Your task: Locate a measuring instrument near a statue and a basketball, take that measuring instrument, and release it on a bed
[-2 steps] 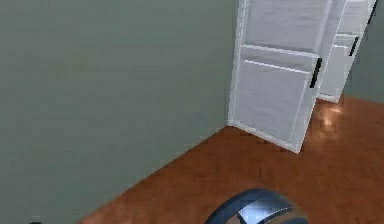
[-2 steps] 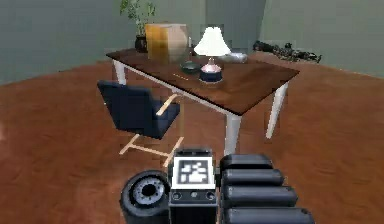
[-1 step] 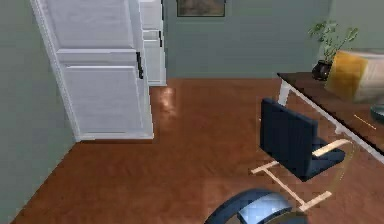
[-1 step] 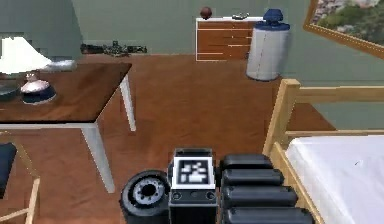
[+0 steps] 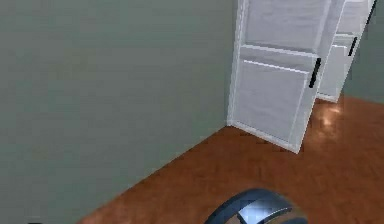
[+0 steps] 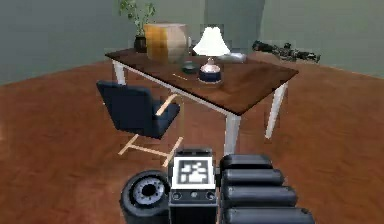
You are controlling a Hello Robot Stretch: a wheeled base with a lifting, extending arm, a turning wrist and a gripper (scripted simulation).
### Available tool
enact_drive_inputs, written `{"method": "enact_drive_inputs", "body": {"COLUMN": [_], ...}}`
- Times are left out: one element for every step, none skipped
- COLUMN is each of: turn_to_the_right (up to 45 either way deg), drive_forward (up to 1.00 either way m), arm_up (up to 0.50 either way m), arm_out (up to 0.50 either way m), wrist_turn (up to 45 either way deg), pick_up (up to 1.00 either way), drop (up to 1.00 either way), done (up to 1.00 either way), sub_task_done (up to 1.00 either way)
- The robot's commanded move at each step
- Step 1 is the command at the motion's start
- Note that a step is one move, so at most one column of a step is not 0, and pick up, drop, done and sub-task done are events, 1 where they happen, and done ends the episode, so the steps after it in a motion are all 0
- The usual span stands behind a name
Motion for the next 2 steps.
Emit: {"method": "enact_drive_inputs", "body": {"turn_to_the_right": [-45.0,-45.0], "drive_forward": [0.0,0.0], "arm_up": [0.0,0.0], "arm_out": [0.0,0.0], "wrist_turn": [0.0,0.0], "pick_up": [0.0,0.0], "drop": [0.0,0.0], "done": [0.0,0.0], "sub_task_done": [0.0,0.0]}}
